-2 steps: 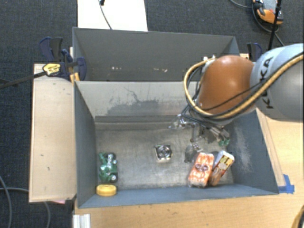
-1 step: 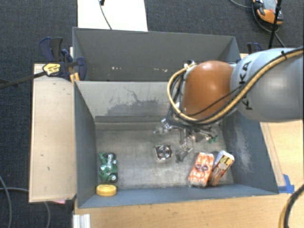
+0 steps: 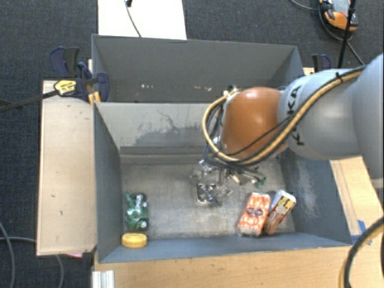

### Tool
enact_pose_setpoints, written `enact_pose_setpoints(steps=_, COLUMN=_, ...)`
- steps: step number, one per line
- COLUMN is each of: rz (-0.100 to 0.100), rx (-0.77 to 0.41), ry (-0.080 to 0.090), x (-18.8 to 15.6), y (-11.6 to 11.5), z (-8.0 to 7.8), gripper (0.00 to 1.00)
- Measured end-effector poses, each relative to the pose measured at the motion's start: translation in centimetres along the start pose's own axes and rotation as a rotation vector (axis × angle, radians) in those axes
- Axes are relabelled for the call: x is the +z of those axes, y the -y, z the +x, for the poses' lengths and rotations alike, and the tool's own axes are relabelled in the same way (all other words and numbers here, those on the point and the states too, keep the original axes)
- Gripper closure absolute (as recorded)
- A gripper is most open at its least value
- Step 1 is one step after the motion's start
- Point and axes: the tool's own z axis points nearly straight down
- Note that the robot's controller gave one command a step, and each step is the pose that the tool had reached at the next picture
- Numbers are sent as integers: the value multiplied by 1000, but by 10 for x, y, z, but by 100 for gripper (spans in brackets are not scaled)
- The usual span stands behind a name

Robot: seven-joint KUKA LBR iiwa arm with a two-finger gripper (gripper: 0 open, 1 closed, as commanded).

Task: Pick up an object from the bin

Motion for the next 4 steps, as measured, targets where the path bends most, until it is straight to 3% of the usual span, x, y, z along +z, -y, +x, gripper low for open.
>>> enact_pose_setpoints(steps=2, rz=-1, rx=1, ry=1, x=-3, y=-1, z=1, gripper=100)
enact_pose_setpoints(steps=4, rz=-4, rx=2, ry=-3, x=-40, y=-1, z=2, gripper=100)
